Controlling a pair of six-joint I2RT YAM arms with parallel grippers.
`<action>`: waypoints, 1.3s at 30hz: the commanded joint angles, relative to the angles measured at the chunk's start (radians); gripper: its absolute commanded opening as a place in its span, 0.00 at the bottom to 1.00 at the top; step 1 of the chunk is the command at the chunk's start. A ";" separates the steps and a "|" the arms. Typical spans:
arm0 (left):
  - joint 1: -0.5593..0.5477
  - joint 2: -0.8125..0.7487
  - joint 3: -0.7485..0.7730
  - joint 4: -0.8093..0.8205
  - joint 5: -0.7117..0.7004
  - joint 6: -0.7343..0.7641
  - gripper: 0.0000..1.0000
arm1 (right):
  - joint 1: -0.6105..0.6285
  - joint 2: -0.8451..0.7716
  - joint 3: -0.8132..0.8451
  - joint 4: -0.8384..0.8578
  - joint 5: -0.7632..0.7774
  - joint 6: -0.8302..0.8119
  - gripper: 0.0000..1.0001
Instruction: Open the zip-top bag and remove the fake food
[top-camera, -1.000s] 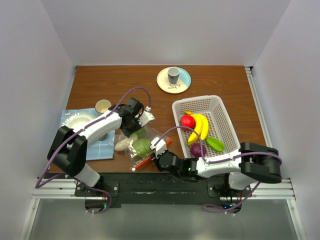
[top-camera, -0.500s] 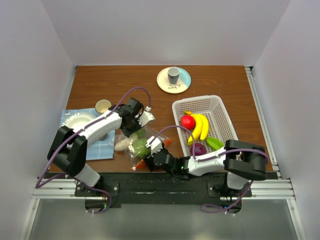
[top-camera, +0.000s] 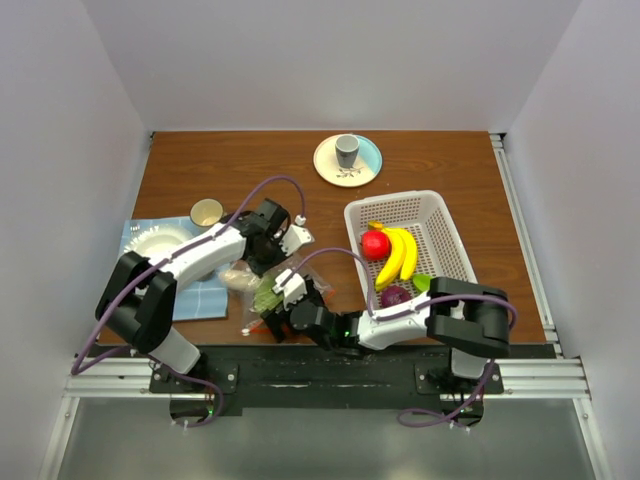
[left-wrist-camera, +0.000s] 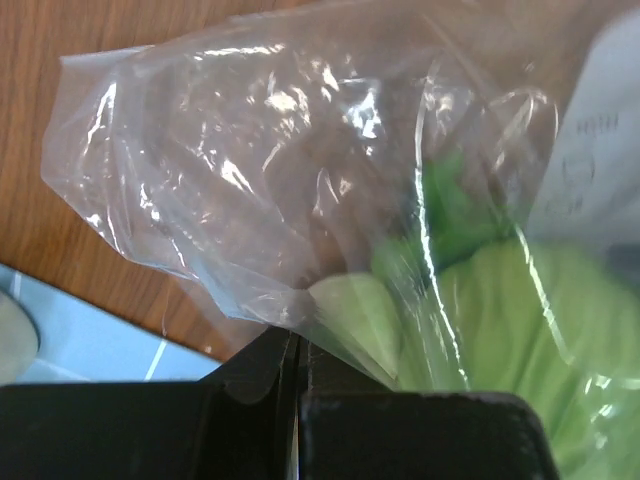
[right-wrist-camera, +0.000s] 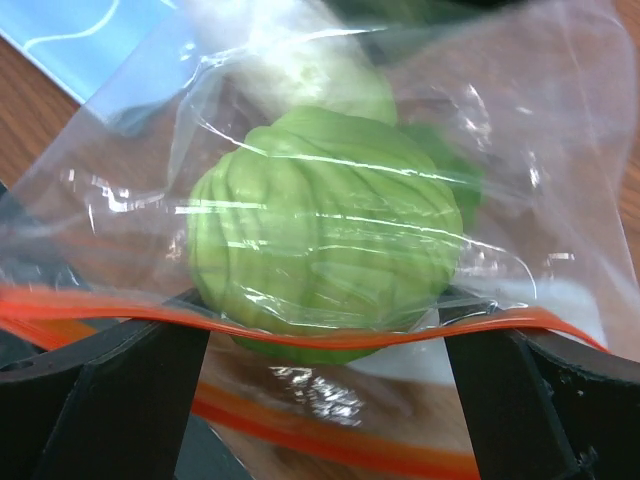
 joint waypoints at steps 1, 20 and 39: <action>-0.036 0.031 -0.077 -0.016 0.135 -0.036 0.00 | -0.014 0.060 0.059 0.075 0.025 -0.005 0.99; -0.048 -0.001 -0.050 -0.041 0.097 -0.031 0.00 | -0.033 0.076 0.049 0.125 0.015 -0.008 0.56; 0.024 0.136 0.097 -0.004 0.005 0.009 0.00 | 0.012 -0.619 -0.225 -0.423 -0.104 0.073 0.47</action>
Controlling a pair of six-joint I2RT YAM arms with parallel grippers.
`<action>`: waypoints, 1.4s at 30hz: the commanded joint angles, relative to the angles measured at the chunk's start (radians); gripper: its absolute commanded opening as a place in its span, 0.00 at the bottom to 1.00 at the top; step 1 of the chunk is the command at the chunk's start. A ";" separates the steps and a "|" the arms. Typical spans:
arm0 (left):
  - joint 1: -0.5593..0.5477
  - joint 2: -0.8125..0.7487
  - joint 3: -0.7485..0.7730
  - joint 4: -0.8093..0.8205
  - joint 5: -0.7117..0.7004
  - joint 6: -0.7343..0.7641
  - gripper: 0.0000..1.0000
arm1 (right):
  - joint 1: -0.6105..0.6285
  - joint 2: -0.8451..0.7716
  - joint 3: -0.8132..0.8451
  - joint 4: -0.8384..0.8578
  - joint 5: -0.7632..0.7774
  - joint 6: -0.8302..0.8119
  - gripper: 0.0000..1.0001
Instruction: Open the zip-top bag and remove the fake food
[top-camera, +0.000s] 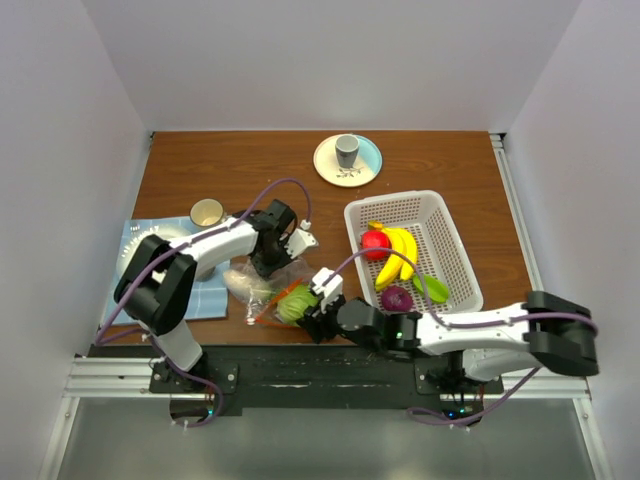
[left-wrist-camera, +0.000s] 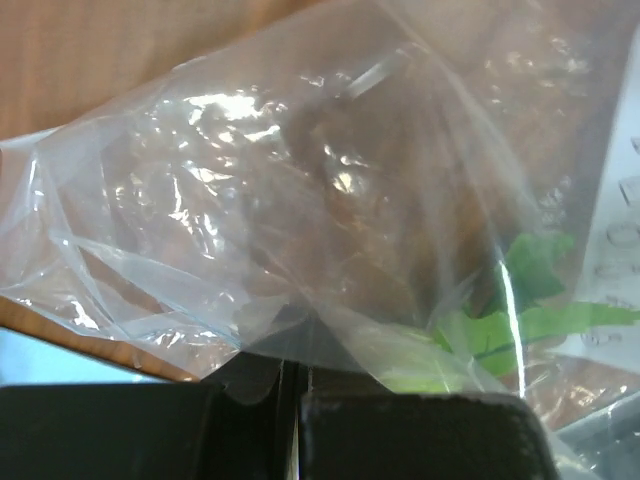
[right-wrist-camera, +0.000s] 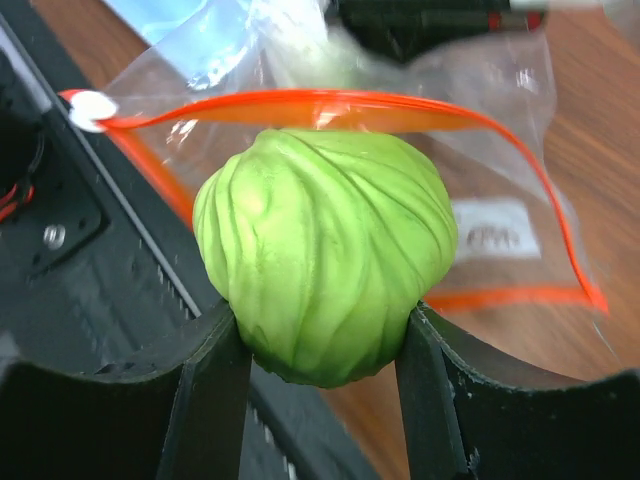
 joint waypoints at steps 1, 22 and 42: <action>0.023 0.006 0.055 -0.004 -0.024 0.010 0.00 | 0.006 -0.176 -0.030 -0.255 0.039 0.063 0.47; 0.018 -0.091 0.274 -0.183 -0.031 -0.028 0.00 | -0.126 0.076 0.388 -1.653 0.971 1.173 0.98; 0.019 -0.071 0.021 0.028 -0.152 0.061 0.00 | 0.082 -0.071 0.201 -0.426 0.384 -0.050 0.99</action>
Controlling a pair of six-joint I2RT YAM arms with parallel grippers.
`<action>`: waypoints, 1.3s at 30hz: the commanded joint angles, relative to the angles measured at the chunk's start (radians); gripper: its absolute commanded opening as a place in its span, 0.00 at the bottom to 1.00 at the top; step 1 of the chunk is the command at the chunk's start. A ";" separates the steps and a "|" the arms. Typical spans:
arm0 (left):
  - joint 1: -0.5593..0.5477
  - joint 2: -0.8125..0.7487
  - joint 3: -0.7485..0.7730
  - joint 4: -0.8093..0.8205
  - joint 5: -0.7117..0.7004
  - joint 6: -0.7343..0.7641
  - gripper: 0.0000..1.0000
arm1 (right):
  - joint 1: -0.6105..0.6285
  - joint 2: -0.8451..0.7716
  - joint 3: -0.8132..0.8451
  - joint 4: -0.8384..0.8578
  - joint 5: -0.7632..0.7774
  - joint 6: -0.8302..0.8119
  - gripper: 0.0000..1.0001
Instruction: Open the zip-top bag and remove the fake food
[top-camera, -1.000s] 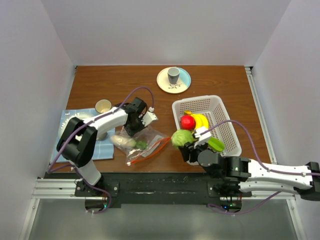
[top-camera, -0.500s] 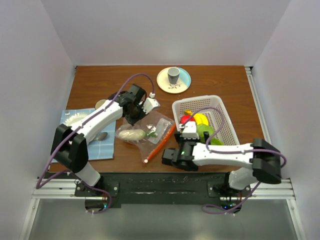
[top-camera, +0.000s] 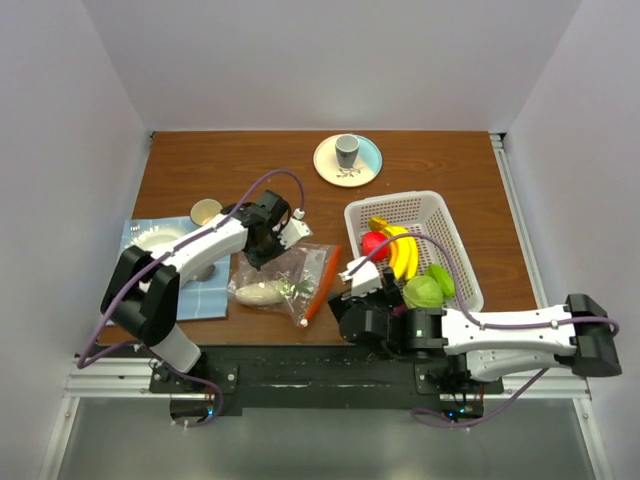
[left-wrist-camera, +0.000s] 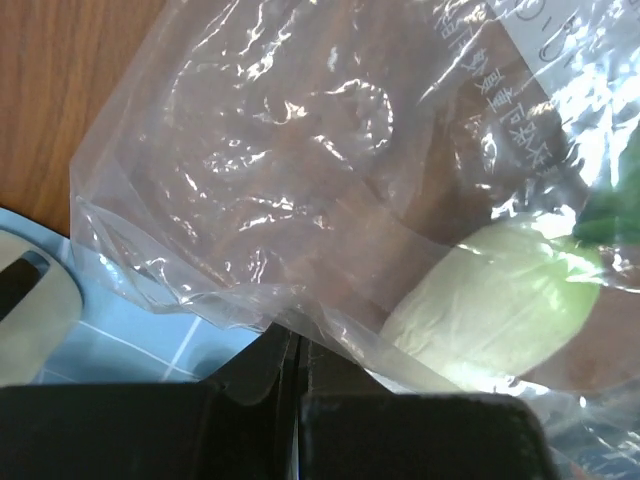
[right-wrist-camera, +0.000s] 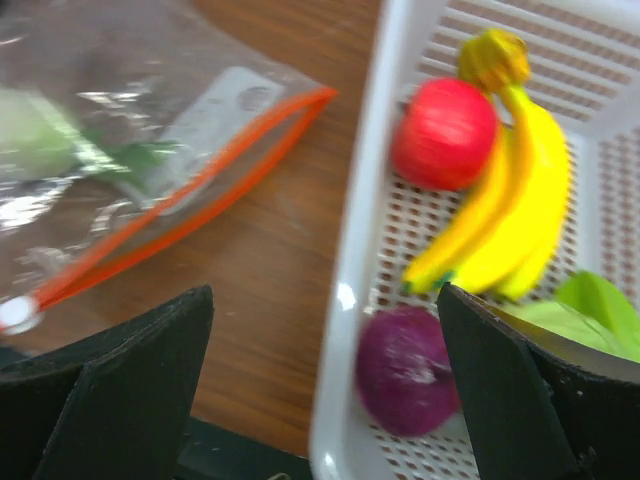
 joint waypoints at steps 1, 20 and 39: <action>-0.001 0.055 -0.018 0.114 -0.078 0.059 0.00 | -0.015 0.129 0.023 0.349 -0.231 -0.293 0.99; 0.002 0.166 0.024 0.146 -0.038 0.057 0.00 | -0.257 0.301 -0.021 0.669 -0.484 -0.351 0.68; 0.002 0.119 0.014 0.128 -0.037 0.056 0.00 | -0.274 0.290 -0.081 0.694 -0.465 -0.333 0.65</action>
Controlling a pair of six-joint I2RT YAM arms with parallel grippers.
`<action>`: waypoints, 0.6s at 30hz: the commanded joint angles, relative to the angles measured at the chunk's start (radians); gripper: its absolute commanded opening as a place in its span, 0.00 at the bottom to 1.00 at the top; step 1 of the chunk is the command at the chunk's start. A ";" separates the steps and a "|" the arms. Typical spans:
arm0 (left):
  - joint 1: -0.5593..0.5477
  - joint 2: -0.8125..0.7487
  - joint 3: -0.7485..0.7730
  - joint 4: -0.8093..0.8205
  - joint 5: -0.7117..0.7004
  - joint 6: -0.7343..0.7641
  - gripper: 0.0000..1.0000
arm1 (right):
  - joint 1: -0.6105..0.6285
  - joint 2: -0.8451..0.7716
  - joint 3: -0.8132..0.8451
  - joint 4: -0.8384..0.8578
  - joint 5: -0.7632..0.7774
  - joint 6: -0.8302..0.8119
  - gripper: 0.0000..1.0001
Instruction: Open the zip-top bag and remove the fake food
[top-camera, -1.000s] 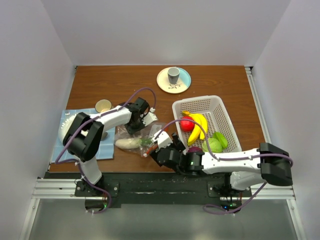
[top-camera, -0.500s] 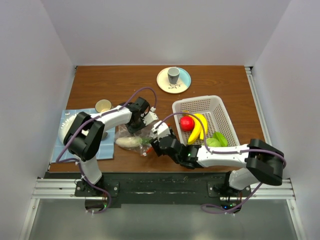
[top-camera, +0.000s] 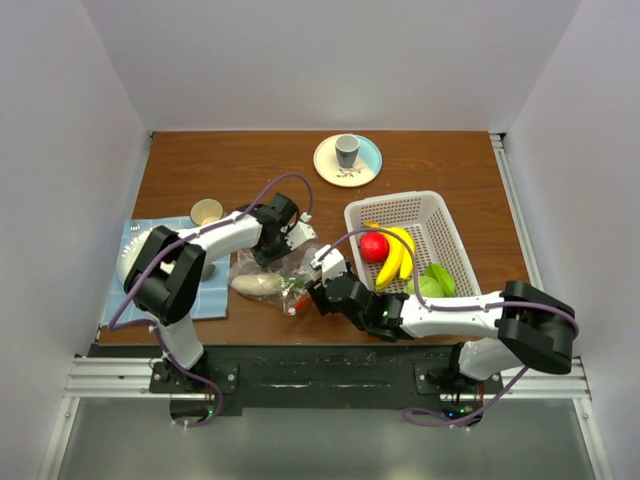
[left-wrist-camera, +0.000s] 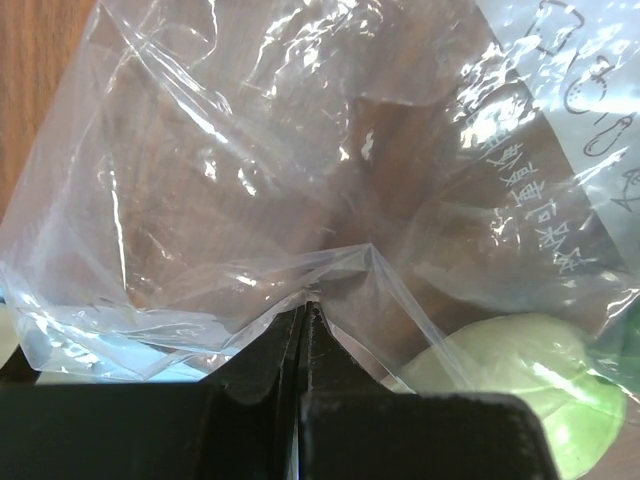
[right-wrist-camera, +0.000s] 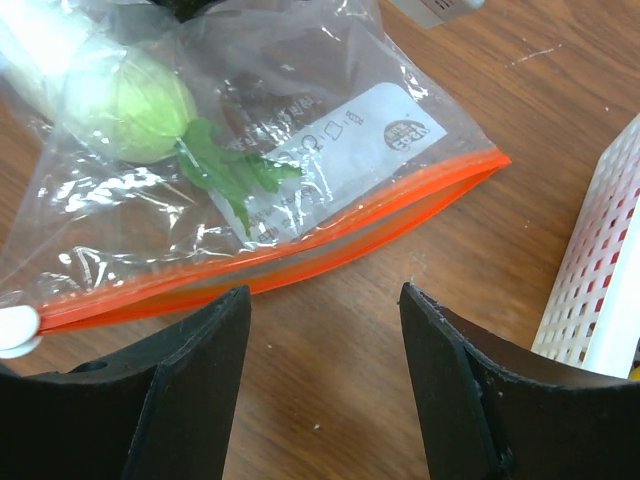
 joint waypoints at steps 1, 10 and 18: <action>0.002 -0.051 0.000 0.002 0.012 0.008 0.00 | -0.011 0.016 0.020 0.046 0.002 -0.007 0.65; 0.002 -0.055 0.010 -0.006 0.013 0.010 0.00 | -0.015 0.149 0.085 0.119 -0.047 -0.029 0.66; 0.002 -0.044 0.010 -0.001 0.025 0.008 0.00 | -0.014 0.235 0.183 0.177 -0.123 -0.065 0.77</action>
